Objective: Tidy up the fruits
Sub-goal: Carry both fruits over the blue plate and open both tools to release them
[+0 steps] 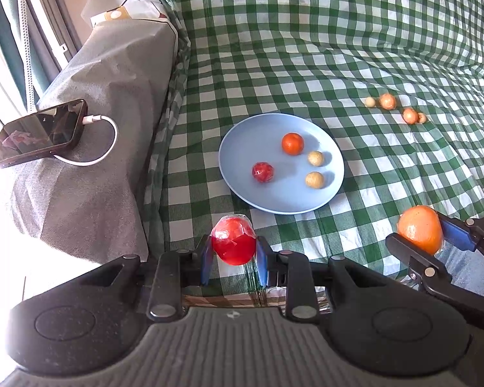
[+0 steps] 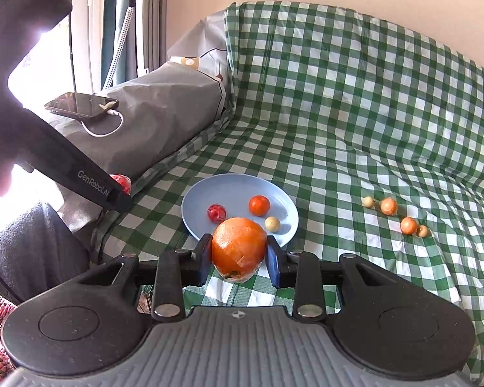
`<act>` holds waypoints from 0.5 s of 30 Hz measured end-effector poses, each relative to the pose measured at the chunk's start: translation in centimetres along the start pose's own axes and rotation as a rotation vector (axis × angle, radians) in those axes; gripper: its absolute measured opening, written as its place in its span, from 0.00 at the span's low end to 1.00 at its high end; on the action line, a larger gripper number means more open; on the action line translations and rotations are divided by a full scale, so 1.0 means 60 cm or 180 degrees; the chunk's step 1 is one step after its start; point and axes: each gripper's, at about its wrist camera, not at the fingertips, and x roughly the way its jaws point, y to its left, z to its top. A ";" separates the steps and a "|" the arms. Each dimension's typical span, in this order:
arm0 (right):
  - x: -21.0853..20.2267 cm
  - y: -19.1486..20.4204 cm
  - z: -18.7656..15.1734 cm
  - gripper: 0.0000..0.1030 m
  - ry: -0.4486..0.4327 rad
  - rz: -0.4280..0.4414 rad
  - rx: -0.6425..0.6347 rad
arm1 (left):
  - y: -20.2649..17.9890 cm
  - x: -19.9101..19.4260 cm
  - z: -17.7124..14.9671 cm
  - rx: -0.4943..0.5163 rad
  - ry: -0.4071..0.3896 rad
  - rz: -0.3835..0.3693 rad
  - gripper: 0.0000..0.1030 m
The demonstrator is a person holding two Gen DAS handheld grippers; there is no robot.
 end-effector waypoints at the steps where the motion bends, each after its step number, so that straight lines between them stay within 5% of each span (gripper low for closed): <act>1: 0.003 -0.002 0.000 0.35 0.0012 0.0004 0.0002 | 0.001 0.003 0.001 -0.0002 0.0011 0.0001 0.30; 15: 0.105 -0.010 0.029 0.35 0.0221 0.0036 0.0099 | 0.012 0.093 0.070 -0.0043 0.0093 0.0010 0.30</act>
